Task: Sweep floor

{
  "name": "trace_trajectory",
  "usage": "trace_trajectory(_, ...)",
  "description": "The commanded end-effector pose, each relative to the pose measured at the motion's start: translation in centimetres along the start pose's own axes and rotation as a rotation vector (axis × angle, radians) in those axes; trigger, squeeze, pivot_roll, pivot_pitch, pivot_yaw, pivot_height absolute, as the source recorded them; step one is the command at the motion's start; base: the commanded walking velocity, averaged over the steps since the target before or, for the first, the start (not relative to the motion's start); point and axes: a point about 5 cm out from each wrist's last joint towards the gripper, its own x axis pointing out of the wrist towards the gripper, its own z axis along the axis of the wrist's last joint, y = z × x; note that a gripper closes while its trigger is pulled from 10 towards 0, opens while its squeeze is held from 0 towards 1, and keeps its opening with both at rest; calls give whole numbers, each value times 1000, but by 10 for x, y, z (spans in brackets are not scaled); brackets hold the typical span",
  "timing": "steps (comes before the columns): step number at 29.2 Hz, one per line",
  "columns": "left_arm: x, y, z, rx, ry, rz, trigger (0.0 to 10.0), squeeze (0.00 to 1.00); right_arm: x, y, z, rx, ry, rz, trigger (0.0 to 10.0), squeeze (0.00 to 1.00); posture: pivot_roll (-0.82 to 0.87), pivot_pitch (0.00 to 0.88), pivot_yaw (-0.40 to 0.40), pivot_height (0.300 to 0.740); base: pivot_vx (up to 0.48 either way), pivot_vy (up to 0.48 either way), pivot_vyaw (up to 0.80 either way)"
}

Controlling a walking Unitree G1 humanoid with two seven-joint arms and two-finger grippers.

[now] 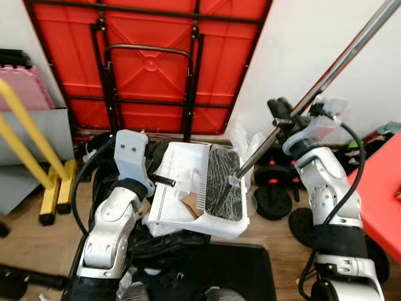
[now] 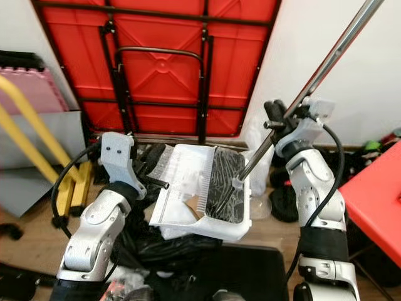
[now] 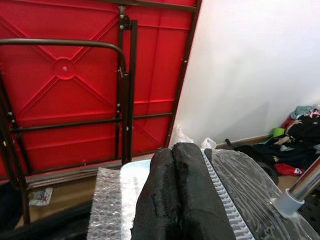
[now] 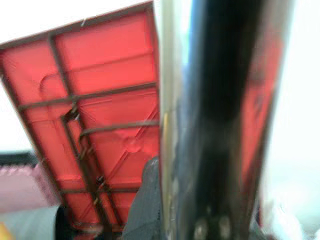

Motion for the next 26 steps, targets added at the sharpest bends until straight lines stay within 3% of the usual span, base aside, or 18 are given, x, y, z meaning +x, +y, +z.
trace_trajectory(1,-2,3,-3,-1,19,26,10000,0,3,13,12,-17,-60,81,10000,0,-121,143,-162,740,0,0,800)
trace_trajectory(8,-3,2,-4,3,30,31,10000,0,3,9,9,-19,-39,44,10000,0,-120,150,-160,740,0,0,702)
trace_trajectory(26,-18,5,-3,42,82,42,10000,0,-2,4,9,-28,-32,-1,10000,0,-102,236,-140,740,0,0,0)
